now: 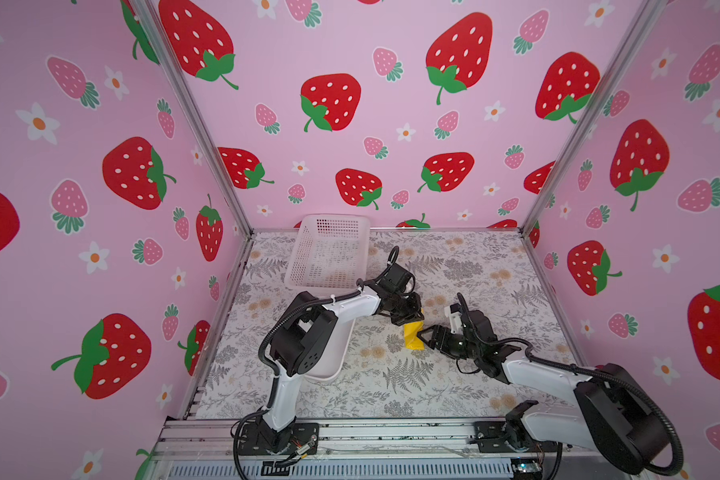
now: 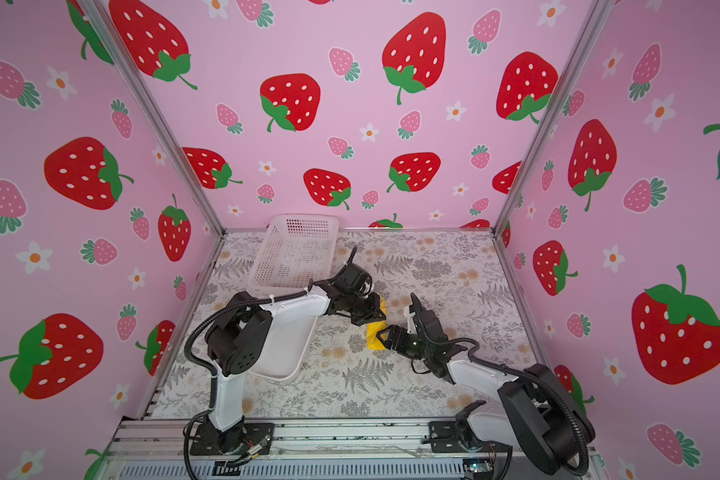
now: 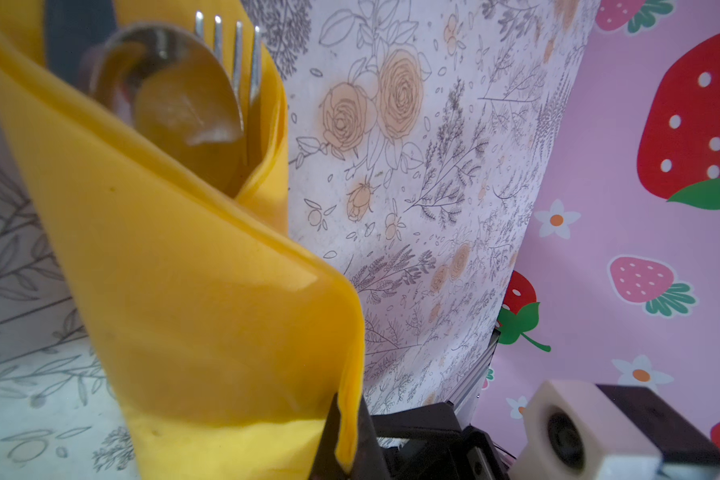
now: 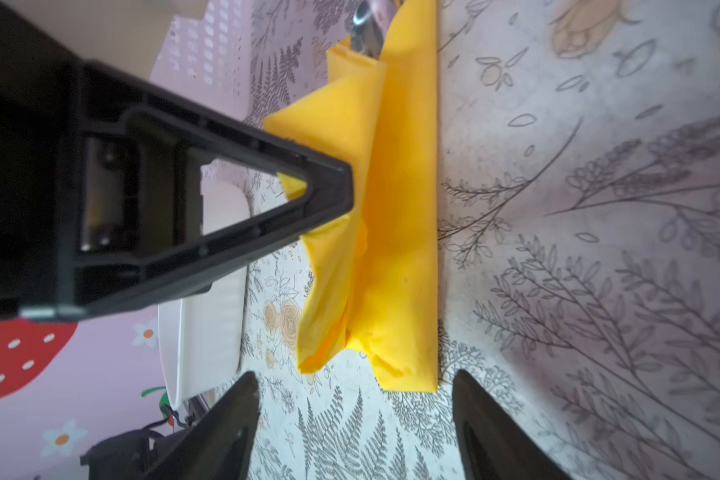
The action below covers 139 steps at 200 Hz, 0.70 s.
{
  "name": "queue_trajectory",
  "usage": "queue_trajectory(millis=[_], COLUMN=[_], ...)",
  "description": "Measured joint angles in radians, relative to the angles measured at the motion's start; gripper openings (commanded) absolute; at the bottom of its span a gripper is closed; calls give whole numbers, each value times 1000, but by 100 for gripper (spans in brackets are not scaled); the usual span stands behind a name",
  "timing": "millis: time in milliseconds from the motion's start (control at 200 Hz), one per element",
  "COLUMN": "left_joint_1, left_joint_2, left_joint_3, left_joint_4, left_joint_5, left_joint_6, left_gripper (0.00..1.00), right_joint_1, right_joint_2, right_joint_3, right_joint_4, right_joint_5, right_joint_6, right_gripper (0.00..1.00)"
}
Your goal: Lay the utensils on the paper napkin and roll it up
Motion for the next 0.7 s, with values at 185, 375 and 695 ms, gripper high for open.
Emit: queue_trajectory(millis=[185, 375, 695], left_joint_1=[-3, -6, -11], left_joint_2=[6, 6, 6], left_joint_3=[6, 9, 22], left_joint_4=[0, -1, -3], left_joint_5=[0, 1, 4], left_joint_6=[0, 0, -2], left_gripper=[0, 0, 0], right_joint_1=[10, 18, 23], right_joint_2=[35, 102, 188], right_joint_3=[-1, 11, 48], right_joint_4=[50, 57, 103], right_joint_5=[-18, -9, 5], right_joint_6=[-14, -19, -27], right_gripper=[82, 82, 75])
